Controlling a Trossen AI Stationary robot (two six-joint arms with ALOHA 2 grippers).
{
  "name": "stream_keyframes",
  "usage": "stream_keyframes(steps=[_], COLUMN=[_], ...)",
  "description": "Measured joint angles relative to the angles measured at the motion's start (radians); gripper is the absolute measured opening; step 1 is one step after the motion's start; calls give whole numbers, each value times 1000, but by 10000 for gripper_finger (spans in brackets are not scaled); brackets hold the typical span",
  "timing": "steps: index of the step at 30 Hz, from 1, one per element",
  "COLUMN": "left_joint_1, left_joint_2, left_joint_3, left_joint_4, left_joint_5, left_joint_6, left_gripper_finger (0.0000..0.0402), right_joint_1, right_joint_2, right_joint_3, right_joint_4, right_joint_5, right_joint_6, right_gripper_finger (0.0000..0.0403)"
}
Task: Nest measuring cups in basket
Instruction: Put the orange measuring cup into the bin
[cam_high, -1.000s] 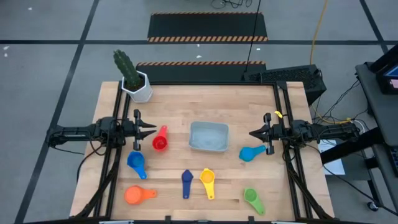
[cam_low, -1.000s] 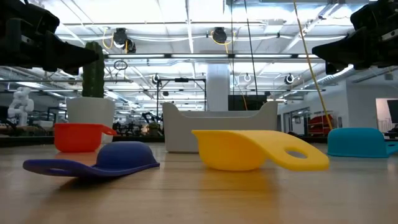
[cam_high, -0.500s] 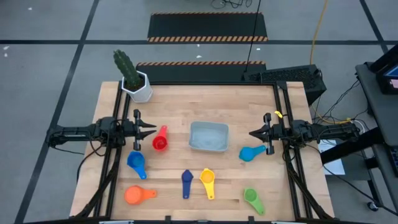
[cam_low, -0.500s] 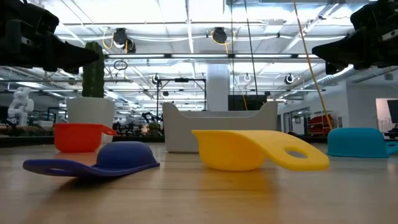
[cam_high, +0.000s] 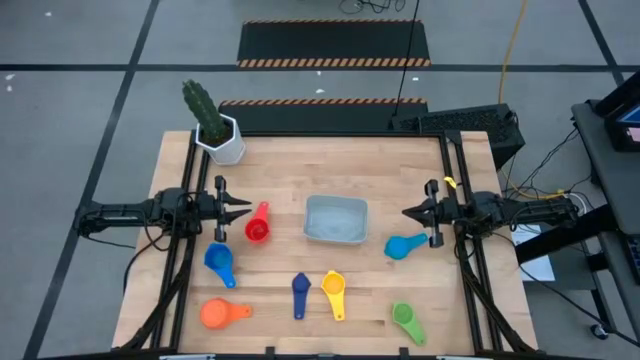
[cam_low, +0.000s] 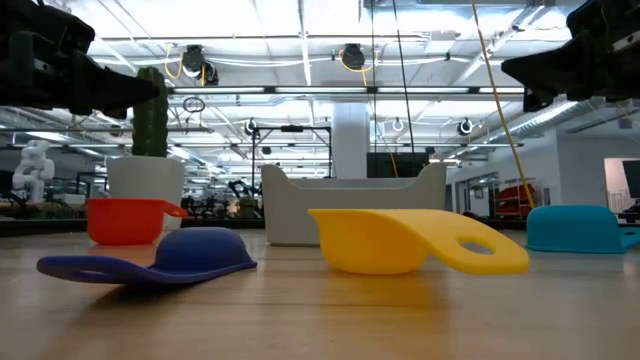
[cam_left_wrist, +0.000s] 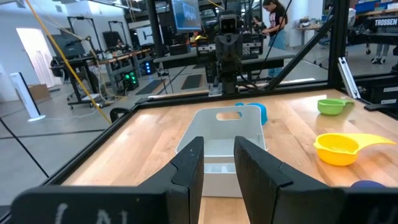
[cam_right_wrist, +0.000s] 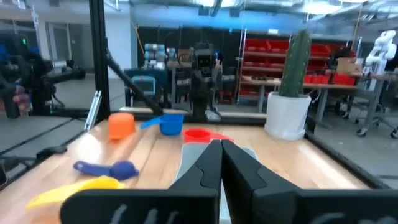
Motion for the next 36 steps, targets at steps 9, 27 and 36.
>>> stream_keyframes(steps=[9, 27, 36], left_joint_1=[0, 0, 0], left_joint_2=[0, 0, 0], left_joint_3=[0, 0, 0], left_joint_4=[0, 0, 0], left_joint_5=[0, 0, 0], left_joint_6=[0, 0, 0], left_gripper_finger=[93, 93, 93], right_joint_1=[0, 3, 46], right_joint_2=[42, 588, 786], right_joint_3=[125, 723, 816], right_joint_4=[22, -263, -291], right_joint_5=[-1, -2, 23], right_joint_6=[-10, 92, 167], right_gripper_finger=[0, 0, 0])
